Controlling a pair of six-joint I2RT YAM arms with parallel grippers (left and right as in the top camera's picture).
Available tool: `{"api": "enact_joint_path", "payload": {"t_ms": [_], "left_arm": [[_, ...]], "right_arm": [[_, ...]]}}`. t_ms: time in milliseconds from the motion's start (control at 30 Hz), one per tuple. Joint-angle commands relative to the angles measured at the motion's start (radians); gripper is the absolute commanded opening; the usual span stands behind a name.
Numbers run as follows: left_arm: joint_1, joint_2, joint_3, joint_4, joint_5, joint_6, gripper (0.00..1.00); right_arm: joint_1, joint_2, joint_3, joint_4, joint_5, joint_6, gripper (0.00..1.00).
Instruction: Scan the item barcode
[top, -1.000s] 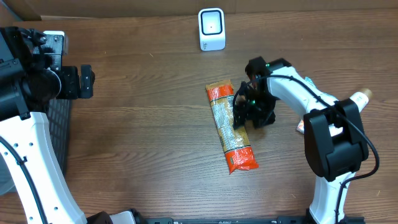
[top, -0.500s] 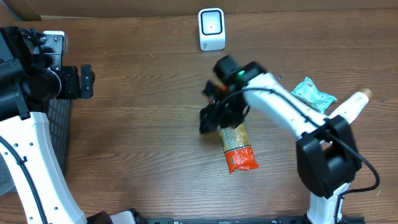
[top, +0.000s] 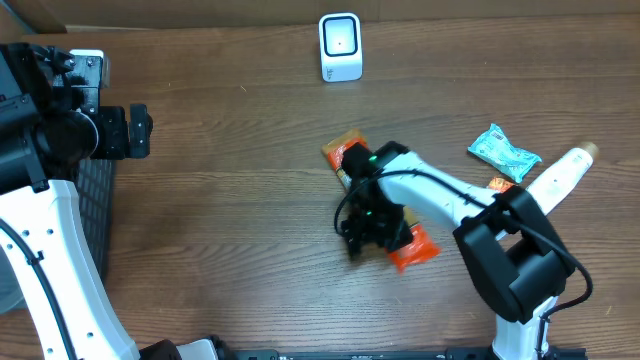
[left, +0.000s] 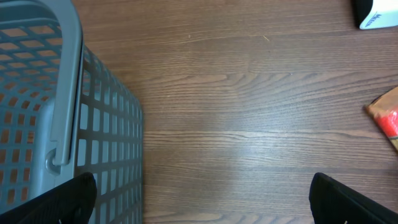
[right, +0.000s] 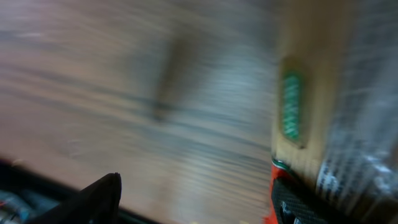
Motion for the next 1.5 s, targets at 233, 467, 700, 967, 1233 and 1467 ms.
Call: {"api": "enact_joint_path", "payload": {"t_ms": [233, 467, 700, 967, 1233, 1467], "left_arm": [[0.002, 0.006, 0.000, 0.003, -0.006, 0.011, 1.00], [0.003, 0.006, 0.000, 0.003, -0.006, 0.011, 1.00], [0.003, 0.006, 0.000, 0.003, -0.006, 0.011, 1.00], [0.003, 0.006, 0.000, 0.003, -0.006, 0.011, 1.00], [0.003, 0.006, 0.000, 0.003, -0.006, 0.011, 1.00], [0.003, 0.006, 0.000, 0.003, -0.006, 0.011, 1.00]], "right_arm": [[-0.385, 0.002, 0.000, 0.169, 0.051, -0.029, 0.82], [-0.464, 0.002, 0.000, 0.453, -0.254, 0.009, 0.81], [-0.416, 0.002, 0.000, 0.658, -0.244, 0.252, 0.82], [-0.356, -0.007, 0.149, 0.551, -0.174, 0.262, 0.60], [-0.181, 0.005, 0.256, 0.591, -0.080, 0.253, 0.77], [-0.040, 0.122, 0.256, 0.718, 0.038, 0.259, 0.88]]}}
